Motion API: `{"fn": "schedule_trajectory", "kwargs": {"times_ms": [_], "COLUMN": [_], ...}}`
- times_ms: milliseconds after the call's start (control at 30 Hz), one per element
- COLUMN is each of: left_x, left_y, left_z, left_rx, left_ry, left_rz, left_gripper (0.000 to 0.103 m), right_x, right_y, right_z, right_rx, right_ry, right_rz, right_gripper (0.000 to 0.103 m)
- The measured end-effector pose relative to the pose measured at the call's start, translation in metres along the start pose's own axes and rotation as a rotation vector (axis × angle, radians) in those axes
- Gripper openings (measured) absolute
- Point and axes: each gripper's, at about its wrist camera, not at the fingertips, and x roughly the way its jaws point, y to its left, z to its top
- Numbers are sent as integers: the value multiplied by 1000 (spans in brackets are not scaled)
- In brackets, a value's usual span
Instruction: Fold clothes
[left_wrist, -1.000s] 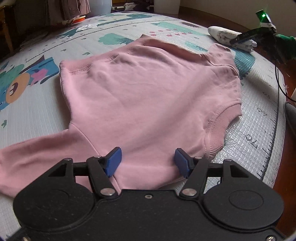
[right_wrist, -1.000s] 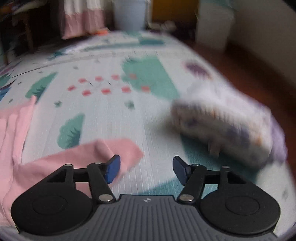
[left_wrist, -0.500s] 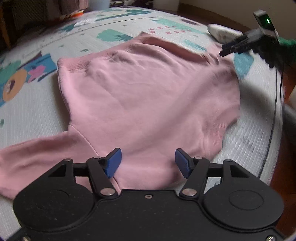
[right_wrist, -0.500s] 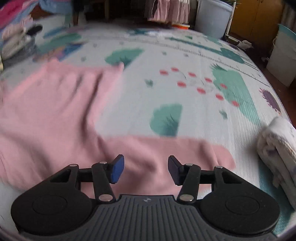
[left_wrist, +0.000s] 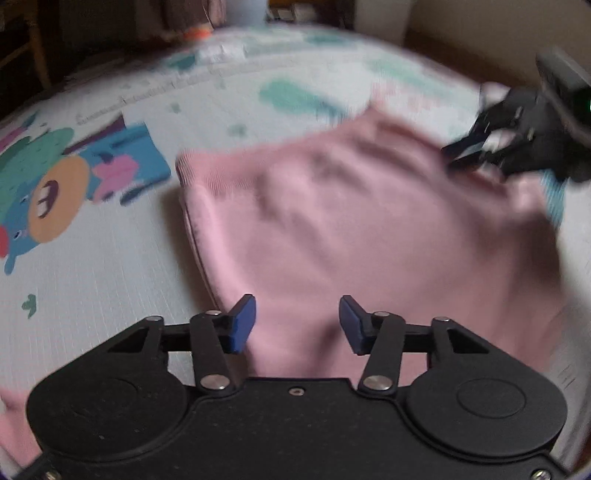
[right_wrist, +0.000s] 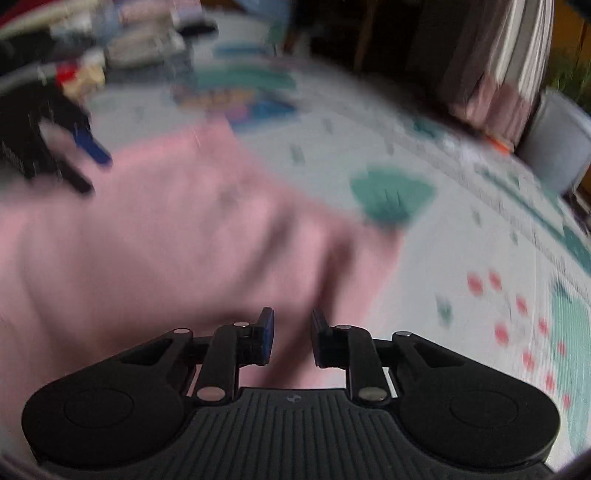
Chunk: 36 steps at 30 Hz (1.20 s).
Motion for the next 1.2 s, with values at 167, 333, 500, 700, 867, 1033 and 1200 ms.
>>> {"fn": "schedule_trajectory", "kwargs": {"times_ms": [167, 333, 500, 700, 867, 1033, 1200], "left_x": [-8, -11, 18, 53, 49, 73, 60], "left_y": [4, 6, 18, 61, 70, 75, 79], "left_z": [-5, 18, 63, 75, 88, 92, 89], "left_rx": [14, 64, 138, -12, -115, -93, -133], "left_ry": [-16, -31, -50, 2, -59, 7, -26], "left_rz": [-13, 1, 19, -11, -36, 13, 17], "left_gripper": [48, 48, 48, 36, 36, 38, 37], "right_x": [-13, -13, 26, 48, 34, 57, 62], "right_y": [-38, -35, -30, -71, -76, -72, -83], "right_z": [-23, 2, 42, 39, 42, 56, 55], "right_rx": [149, 85, -9, 133, 187, 202, 244], "right_ry": [-5, -81, -48, 29, -63, 1, 26], "right_rz": [6, 34, 38, 0, 18, 19, 10], "right_gripper": [23, 23, 22, 18, 21, 19, 20]}}
